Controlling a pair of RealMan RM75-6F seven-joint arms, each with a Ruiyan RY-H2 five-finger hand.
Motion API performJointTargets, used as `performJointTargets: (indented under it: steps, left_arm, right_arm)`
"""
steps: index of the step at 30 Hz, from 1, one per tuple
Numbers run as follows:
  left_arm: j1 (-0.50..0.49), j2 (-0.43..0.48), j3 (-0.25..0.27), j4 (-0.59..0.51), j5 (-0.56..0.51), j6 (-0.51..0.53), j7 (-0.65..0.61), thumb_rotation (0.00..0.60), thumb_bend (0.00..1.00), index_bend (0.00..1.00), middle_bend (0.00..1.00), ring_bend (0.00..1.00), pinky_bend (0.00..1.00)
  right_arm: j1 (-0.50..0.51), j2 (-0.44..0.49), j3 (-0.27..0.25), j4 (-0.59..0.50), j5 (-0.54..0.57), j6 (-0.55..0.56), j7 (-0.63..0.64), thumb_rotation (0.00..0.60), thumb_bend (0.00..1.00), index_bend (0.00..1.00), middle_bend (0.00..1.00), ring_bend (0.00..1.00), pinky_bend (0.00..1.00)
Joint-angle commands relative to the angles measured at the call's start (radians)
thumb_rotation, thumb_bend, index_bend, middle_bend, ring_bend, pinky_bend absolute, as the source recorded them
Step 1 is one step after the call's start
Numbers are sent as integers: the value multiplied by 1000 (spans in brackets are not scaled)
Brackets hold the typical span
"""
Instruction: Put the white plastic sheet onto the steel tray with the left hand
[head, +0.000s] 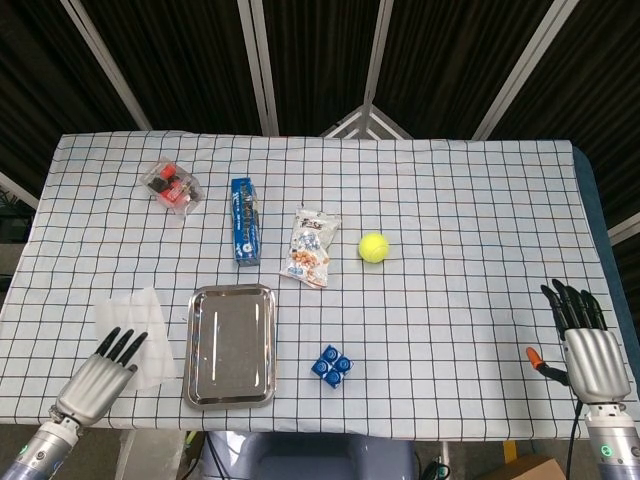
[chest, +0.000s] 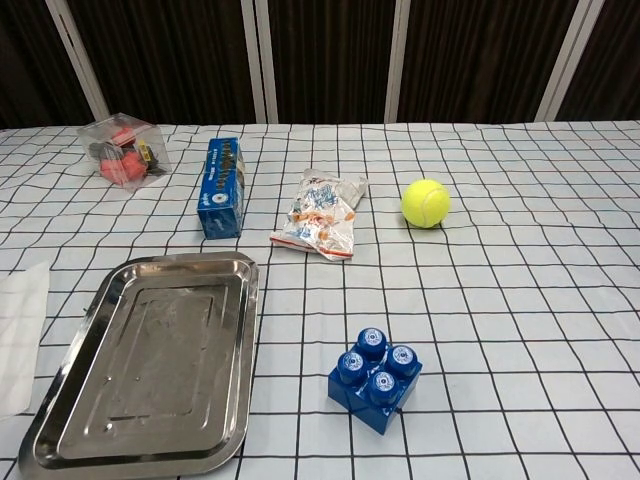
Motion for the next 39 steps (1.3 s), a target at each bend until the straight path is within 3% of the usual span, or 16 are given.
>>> performJointTargets:
  steps: [1, 8, 13, 17, 22, 31, 39]
  left_arm:
    - [-22, 43, -58, -64, 35, 68, -28, 600, 494, 578, 19, 0, 0]
    - [-120, 79, -199, -229, 92, 109, 5, 600, 494, 577, 35, 0, 0]
    - [-177, 51, -231, -319, 117, 57, 65, 600, 494, 573, 37, 0, 0]
    - [-196, 3, -207, -360, 157, 16, 112, 600, 494, 566, 38, 0, 0]
    - [-182, -49, -134, -352, 235, -1, 136, 600, 494, 566, 44, 0, 0]
    - [-126, -94, -5, -202, 297, 4, 73, 600, 494, 552, 39, 0, 0]
    - [-111, -161, 25, -21, 290, -11, 2, 600, 494, 552, 42, 0, 0]
  right_arm:
    - [1, 0, -1, -1, -1, -2, 0, 600, 313, 0, 0, 0, 0]
    - [4, -1, 0, 2, -3, -4, -6, 600, 313, 0, 0, 0, 0]
    - [4, 0, 1, 4, 0, -5, 1, 600, 313, 0, 0, 0, 0]
    - [3, 2, 1, 7, -2, -3, 3, 600, 313, 0, 0, 0, 0]
    - [3, 3, 3, 8, 2, -4, 8, 600, 314, 0, 0, 0, 0]
    - [5, 5, 5, 5, 11, -11, 0, 600, 313, 0, 0, 0, 0]
    - [6, 4, 3, 1, 9, -11, -8, 600, 314, 0, 0, 0, 0]
